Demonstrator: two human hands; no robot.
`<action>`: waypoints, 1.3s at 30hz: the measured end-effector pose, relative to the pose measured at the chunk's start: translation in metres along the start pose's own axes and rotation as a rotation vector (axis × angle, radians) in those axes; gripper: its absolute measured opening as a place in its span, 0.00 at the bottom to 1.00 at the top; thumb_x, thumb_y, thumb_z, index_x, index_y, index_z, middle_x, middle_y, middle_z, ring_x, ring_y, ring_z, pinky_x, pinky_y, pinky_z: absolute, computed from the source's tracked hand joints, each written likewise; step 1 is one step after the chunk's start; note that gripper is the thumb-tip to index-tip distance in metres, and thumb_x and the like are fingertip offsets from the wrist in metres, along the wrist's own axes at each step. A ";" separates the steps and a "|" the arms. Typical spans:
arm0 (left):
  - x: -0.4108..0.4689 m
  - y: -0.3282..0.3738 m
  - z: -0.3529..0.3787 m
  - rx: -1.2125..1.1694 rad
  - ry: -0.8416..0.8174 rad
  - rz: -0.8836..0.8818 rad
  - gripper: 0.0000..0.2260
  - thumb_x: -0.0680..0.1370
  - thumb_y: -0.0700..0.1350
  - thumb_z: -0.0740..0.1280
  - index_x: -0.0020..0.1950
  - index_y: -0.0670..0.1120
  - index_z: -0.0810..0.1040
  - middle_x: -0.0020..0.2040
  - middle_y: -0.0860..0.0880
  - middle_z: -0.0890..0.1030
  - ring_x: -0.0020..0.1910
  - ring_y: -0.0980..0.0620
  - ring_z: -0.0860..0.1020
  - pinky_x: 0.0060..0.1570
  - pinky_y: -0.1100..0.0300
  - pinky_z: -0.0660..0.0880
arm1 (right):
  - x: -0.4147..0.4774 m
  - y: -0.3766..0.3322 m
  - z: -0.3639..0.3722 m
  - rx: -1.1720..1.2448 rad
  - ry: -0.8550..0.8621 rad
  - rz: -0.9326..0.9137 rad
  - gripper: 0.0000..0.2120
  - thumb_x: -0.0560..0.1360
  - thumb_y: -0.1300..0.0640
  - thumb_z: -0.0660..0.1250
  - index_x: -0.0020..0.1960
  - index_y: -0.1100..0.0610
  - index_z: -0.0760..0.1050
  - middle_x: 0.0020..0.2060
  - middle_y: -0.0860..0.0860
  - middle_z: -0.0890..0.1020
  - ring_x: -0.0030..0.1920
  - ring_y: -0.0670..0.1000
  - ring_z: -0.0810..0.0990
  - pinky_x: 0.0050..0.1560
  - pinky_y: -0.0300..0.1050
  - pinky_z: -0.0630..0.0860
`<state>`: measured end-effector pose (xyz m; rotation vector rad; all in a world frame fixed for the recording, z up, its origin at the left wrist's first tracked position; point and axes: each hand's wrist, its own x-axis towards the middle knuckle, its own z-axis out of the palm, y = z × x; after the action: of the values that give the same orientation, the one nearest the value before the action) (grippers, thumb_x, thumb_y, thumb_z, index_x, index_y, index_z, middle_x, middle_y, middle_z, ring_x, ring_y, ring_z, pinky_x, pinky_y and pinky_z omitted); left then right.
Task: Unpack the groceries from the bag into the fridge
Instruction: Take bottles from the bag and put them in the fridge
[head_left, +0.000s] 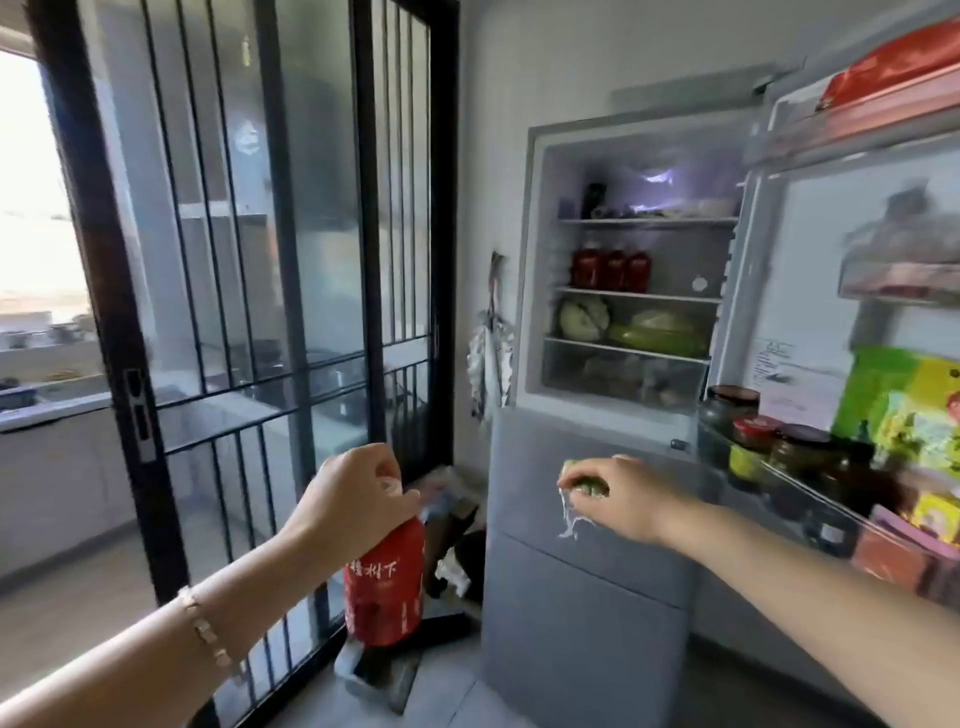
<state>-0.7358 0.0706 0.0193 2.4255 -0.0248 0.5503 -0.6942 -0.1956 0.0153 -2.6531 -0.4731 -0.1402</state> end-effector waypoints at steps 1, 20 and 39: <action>0.025 0.005 0.013 -0.009 -0.015 0.030 0.09 0.69 0.46 0.72 0.33 0.49 0.73 0.33 0.51 0.77 0.32 0.55 0.74 0.28 0.64 0.69 | 0.017 0.013 -0.010 -0.021 0.024 0.042 0.10 0.76 0.55 0.62 0.56 0.50 0.78 0.50 0.46 0.80 0.54 0.47 0.75 0.47 0.35 0.64; 0.474 0.146 0.214 -0.239 -0.111 0.409 0.05 0.71 0.45 0.70 0.40 0.45 0.76 0.37 0.49 0.79 0.38 0.50 0.78 0.36 0.57 0.76 | 0.331 0.215 -0.183 -0.174 0.393 0.332 0.11 0.75 0.53 0.62 0.56 0.48 0.78 0.56 0.48 0.79 0.52 0.48 0.78 0.54 0.43 0.74; 0.778 0.295 0.384 -0.434 0.025 0.376 0.09 0.72 0.49 0.70 0.40 0.45 0.75 0.40 0.47 0.80 0.33 0.53 0.75 0.30 0.61 0.69 | 0.525 0.372 -0.285 -0.333 0.514 0.259 0.11 0.75 0.52 0.64 0.56 0.45 0.78 0.43 0.44 0.73 0.51 0.44 0.68 0.52 0.39 0.67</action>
<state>0.0749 -0.3012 0.2279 1.9935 -0.5422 0.6620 -0.0784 -0.4741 0.2118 -2.8121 0.0710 -0.8564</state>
